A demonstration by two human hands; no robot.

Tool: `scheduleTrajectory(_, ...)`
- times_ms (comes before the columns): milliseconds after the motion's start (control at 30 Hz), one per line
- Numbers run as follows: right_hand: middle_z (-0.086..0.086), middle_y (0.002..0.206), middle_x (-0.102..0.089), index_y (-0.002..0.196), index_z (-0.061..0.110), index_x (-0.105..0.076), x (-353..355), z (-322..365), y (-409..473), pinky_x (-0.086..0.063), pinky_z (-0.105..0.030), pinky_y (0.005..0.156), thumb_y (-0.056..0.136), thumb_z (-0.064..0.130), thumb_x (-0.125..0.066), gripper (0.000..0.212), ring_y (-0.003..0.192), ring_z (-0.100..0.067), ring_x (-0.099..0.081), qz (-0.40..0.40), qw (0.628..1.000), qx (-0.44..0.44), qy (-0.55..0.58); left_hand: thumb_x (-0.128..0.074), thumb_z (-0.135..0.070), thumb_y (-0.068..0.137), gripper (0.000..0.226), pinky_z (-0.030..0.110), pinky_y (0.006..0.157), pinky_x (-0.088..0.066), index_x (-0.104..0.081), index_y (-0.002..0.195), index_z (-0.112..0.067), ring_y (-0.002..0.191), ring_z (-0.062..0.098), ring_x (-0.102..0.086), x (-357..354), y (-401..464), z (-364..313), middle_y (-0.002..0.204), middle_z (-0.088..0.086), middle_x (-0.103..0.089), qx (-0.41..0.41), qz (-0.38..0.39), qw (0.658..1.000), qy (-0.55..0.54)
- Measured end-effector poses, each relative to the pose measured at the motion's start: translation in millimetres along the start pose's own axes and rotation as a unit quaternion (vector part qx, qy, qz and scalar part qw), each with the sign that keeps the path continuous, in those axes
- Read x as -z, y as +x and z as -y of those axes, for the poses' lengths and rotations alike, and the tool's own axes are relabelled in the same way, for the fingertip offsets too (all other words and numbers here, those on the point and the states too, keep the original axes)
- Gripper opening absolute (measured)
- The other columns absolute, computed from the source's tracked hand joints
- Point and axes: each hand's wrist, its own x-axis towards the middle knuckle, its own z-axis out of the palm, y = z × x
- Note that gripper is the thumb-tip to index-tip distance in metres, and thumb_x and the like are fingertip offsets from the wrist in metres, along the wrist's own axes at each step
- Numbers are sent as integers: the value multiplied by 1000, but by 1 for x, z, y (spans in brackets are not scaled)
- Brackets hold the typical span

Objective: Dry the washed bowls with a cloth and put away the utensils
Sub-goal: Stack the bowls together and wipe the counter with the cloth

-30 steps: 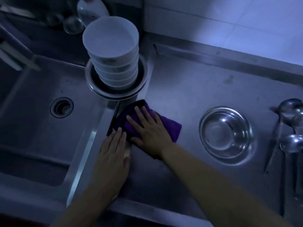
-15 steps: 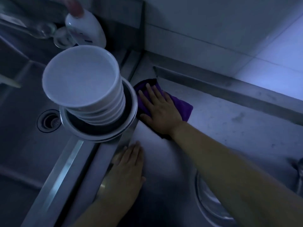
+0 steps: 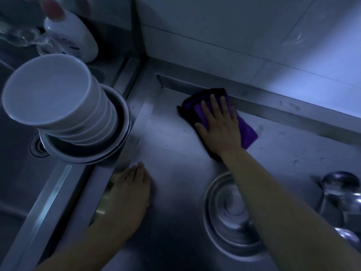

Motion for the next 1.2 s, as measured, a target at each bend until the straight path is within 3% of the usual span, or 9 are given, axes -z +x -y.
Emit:
scheduleTrajectory(200, -4, 160, 3, 151, 29, -14, 15, -95, -61, -6, -51, 116, 92, 58, -29, 68, 147, -26, 4, 5, 983, -184, -11, -55, -45, 87, 90, 34, 117, -11, -6, 148, -3, 145, 25, -14, -11, -3, 4, 159, 13, -3, -14, -30, 999, -5)
scheduleTrajectory(400, -6, 160, 5, 152, 31, -7, 9, -50, -69, -3, -59, 114, 92, 59, -32, 71, 146, -32, 8, 11, 943, -333, 29, -57, -45, 85, 91, 31, 116, -12, -7, 148, -4, 145, 24, -14, -18, 2, 8, 159, 11, -7, -18, -31, 999, -33)
scheduleTrajectory(700, -8, 160, -2, 151, 34, -9, -9, 69, -73, 4, -58, 113, 89, 63, -26, 70, 145, -35, 5, 18, 997, -67, 34, -63, -41, 82, 86, 36, 114, -20, -19, 148, -8, 143, 24, -21, -30, -8, 11, 157, 9, -15, -12, -73, 994, -79)
scheduleTrajectory(733, -8, 160, -4, 150, 34, -12, -11, 80, -82, 2, -58, 113, 88, 64, -26, 70, 145, -36, 4, 18, 999, -36, 36, -69, -38, 78, 84, 39, 110, -29, -29, 144, -5, 136, 29, -34, -27, -13, 9, 152, 13, -28, -1, -82, 993, -88)
scheduleTrajectory(800, -8, 160, -7, 150, 33, -15, -16, 97, -106, -1, -59, 114, 88, 63, -27, 70, 146, -35, 1, 21, 999, 16, 46, -85, -26, 60, 68, 44, 81, -50, -58, 116, 1, 96, 35, -60, -26, -27, 4, 116, 21, -58, 8, -136, 986, -99)
scheduleTrajectory(867, -7, 160, -7, 150, 34, -16, -21, 110, -136, 0, -60, 114, 87, 62, -30, 70, 146, -34, 0, 26, 996, 55, 58, -87, -14, 50, 50, 39, 61, -53, -64, 92, 2, 71, 33, -60, -29, -44, -2, 88, 18, -61, 25, -190, 973, -132)
scheduleTrajectory(967, -7, 159, -12, 148, 33, -23, -24, 119, -178, 0, -59, 112, 85, 61, -37, 70, 146, -34, -4, 29, 993, 102, 53, -66, -6, 66, 27, 42, 66, -53, -63, 92, 2, 77, 36, -59, -39, -68, -2, 89, 19, -60, 60, -234, 947, -211)
scheduleTrajectory(1033, -9, 158, -20, 146, 32, -29, -23, 124, -205, -8, -62, 111, 83, 61, -41, 71, 145, -35, -10, 41, 989, 132, 53, -58, -6, 71, 26, 46, 75, -50, -64, 96, 1, 85, 36, -58, -45, -79, 2, 95, 18, -60, 70, -243, 938, -238)
scheduleTrajectory(1200, -6, 156, -26, 145, 34, -33, -20, 124, -263, -14, -60, 111, 80, 64, -45, 72, 143, -33, -19, 74, 977, 196, 45, -72, -1, 74, 29, 41, 80, -46, -63, 101, -1, 93, 34, -58, -31, -99, 12, 102, 15, -60, 121, -251, 905, -322)
